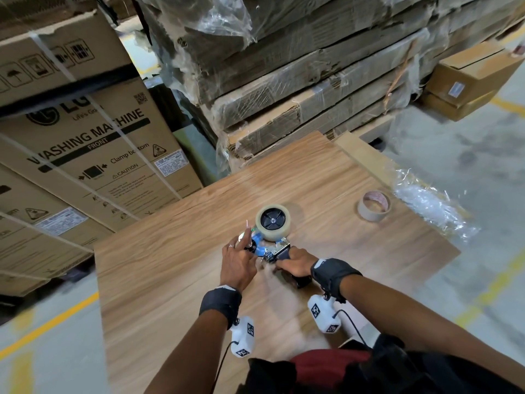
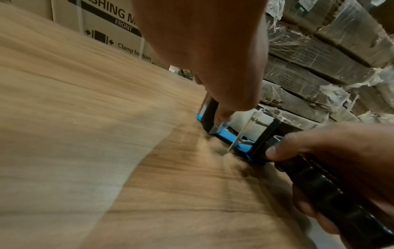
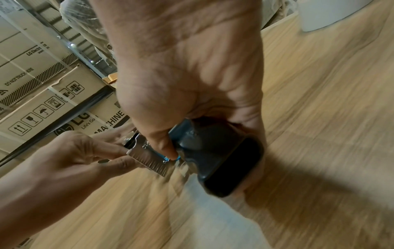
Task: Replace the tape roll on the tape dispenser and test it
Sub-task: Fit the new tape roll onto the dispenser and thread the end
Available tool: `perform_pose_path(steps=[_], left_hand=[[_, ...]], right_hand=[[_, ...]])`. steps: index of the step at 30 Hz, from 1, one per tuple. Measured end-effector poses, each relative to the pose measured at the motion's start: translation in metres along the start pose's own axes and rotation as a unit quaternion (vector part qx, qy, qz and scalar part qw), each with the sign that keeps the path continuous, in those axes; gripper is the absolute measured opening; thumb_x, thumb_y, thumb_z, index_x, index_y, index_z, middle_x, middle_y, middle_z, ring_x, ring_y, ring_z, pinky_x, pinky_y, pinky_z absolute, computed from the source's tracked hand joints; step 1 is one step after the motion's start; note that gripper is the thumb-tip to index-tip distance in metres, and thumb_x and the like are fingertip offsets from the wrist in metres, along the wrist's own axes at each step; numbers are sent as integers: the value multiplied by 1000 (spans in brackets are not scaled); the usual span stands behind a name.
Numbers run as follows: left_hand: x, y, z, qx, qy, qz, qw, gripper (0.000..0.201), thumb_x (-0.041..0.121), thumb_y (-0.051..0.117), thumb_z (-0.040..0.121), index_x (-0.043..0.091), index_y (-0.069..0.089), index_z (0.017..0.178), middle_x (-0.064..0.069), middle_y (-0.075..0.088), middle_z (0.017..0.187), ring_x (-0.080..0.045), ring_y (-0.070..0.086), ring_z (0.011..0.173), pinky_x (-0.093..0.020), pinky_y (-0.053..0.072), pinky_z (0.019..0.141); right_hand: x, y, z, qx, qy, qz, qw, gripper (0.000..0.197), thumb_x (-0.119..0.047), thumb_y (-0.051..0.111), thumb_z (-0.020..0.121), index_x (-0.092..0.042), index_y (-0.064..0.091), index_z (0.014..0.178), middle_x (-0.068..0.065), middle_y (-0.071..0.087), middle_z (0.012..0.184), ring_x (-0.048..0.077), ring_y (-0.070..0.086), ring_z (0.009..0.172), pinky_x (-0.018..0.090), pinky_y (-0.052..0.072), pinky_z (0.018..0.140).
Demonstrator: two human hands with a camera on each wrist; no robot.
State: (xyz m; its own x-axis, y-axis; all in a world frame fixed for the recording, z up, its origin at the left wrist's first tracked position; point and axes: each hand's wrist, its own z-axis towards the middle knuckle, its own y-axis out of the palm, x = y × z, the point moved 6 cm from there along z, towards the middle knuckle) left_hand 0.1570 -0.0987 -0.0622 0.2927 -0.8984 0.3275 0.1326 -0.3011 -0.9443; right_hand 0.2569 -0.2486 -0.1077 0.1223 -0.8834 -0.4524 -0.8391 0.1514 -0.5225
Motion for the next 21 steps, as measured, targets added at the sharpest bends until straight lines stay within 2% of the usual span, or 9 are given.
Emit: perform_pose_path(steps=[2, 5, 8, 10, 12, 15, 19, 21], left_hand=[[-3, -1, 2, 14, 31, -31, 999, 7, 13, 74, 72, 14, 81, 75, -6, 53, 149, -41, 63, 110, -51, 52, 87], [-5, -8, 4, 21, 76, -37, 996, 3, 13, 79, 73, 11, 81, 71, -4, 58, 145, -37, 66, 91, -46, 56, 78], [-7, -14, 5, 7, 106, -15, 994, 2, 12, 79, 73, 11, 81, 73, -4, 60, 143, -41, 64, 85, -41, 57, 77], [-6, -16, 8, -5, 142, -1, 990, 19, 0, 84, 61, 11, 80, 75, -9, 64, 136, -43, 62, 77, -38, 58, 73], [-6, -17, 12, -32, 185, 19, 982, 34, -6, 83, 51, 17, 79, 75, -13, 66, 132, -40, 60, 70, -36, 57, 70], [-12, -16, 17, -63, 213, 33, 974, 36, -8, 80, 51, 21, 79, 73, -14, 67, 132, -37, 57, 65, -34, 57, 69], [-19, -12, 23, -89, 206, 74, 972, 25, -7, 79, 53, 13, 78, 68, -11, 67, 132, -35, 60, 67, -32, 58, 64], [-21, -10, 25, -94, 192, 77, 974, 22, -5, 78, 55, 10, 79, 72, -11, 70, 128, -35, 60, 68, -34, 59, 64]], right_hand=[[-1, -1, -2, -7, -1, -8, 1000, 78, -61, 61, 87, -4, 49, 138, 15, 60, 136, 33, 60, 122, 34, 48, 93], [-2, -2, -3, -11, -5, -12, 1000, 79, -62, 60, 87, -4, 48, 139, 14, 58, 138, 33, 59, 123, 34, 46, 91], [-2, -3, -4, -13, 0, -16, 1000, 80, -60, 60, 90, -3, 44, 144, 16, 56, 142, 33, 57, 127, 34, 46, 94], [-5, -4, -6, -12, -7, -19, 1000, 78, -58, 61, 91, -2, 45, 144, 16, 56, 142, 34, 56, 127, 33, 45, 93], [-8, -6, -8, -11, -10, -27, 1000, 74, -54, 63, 92, -2, 48, 142, 16, 57, 142, 34, 56, 128, 32, 46, 94], [-11, -8, -14, -18, -6, -35, 999, 76, -54, 61, 93, -2, 44, 146, 17, 53, 146, 33, 54, 131, 32, 45, 96], [-16, -13, -22, -24, -14, -48, 998, 69, -50, 61, 94, -3, 49, 143, 16, 55, 144, 33, 55, 130, 33, 45, 100], [-16, -15, -24, -26, -12, -64, 998, 68, -52, 61, 94, -4, 52, 141, 16, 57, 144, 33, 56, 129, 34, 46, 102]])
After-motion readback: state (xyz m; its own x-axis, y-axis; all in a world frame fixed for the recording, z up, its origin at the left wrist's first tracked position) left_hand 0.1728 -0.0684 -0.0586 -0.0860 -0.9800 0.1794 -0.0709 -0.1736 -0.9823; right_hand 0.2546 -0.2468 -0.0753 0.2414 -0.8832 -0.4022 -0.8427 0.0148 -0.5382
